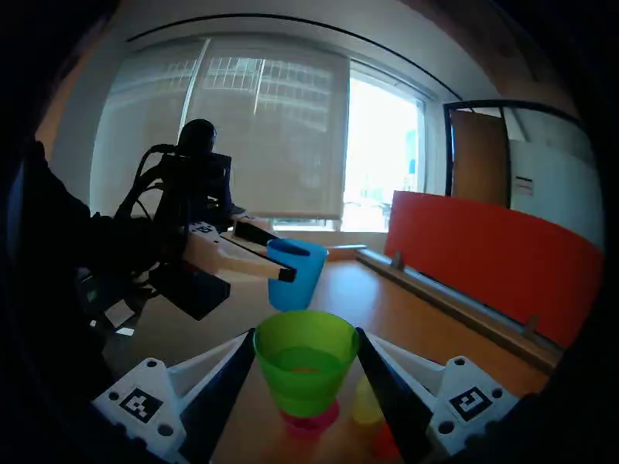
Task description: Pour water
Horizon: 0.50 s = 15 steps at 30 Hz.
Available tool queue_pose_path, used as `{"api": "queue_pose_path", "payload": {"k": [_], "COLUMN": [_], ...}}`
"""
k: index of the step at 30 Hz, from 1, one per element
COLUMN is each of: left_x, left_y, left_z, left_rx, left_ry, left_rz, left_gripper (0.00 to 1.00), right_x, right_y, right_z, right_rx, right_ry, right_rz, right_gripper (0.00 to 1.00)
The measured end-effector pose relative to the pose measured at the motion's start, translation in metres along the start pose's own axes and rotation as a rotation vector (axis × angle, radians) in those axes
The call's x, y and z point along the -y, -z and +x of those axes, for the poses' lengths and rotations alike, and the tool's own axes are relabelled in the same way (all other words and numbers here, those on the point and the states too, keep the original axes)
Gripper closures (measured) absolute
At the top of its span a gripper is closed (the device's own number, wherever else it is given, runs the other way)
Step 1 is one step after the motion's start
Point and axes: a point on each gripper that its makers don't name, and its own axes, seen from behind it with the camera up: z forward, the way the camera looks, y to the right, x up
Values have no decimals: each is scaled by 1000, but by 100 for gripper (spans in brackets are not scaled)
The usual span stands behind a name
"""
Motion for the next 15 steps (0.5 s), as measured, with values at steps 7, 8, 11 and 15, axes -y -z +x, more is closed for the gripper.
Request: {"api": "queue_pose_path", "payload": {"k": [7, 8, 11, 15], "left_x": [-4, -5, -7, -13], "left_y": [-5, -5, -8, -11], "left_z": [-24, -27, -36, -51], "left_rx": [62, 70, 94, 133], "left_ry": [-13, -16, -22, -36], "left_rz": [-11, -12, -18, -33], "left_gripper": [15, 15, 15, 15], "right_x": [-2, -2, -3, -4], "right_y": [10, 11, 15, 20], "right_z": [-17, -19, -26, -35], "right_rx": [36, 41, 57, 81], "right_ry": [-10, -12, -15, -17], "right_rz": [-3, -2, -3, 0], "right_gripper": [6, 6, 6, 6]}}
